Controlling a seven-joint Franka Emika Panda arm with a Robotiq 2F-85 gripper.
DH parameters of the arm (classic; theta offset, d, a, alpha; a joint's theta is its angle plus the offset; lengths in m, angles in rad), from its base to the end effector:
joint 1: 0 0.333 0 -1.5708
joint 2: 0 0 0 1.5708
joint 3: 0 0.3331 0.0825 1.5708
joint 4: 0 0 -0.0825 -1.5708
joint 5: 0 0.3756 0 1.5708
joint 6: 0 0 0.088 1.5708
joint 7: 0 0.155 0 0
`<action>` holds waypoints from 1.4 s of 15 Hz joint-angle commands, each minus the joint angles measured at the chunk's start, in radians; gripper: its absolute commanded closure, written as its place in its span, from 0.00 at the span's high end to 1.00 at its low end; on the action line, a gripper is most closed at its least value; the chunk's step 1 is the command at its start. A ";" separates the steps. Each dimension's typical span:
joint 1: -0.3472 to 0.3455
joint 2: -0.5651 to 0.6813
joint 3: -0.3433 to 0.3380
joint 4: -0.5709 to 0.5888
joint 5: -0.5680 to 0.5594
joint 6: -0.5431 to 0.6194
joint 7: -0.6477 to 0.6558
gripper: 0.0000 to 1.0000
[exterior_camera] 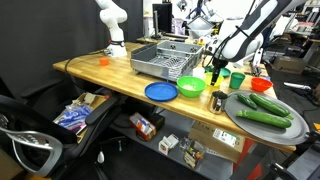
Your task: Put the yellow bowl on the drying rack.
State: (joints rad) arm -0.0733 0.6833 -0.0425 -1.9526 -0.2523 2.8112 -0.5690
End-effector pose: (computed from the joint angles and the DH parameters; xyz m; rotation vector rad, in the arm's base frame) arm 0.6379 -0.0657 0.1130 2.7803 1.0099 0.1766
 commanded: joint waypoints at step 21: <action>-0.115 -0.120 0.101 -0.032 0.103 0.062 0.141 0.01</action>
State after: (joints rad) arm -0.1727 0.6359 0.0431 -1.9228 -0.1610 2.8201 -0.4506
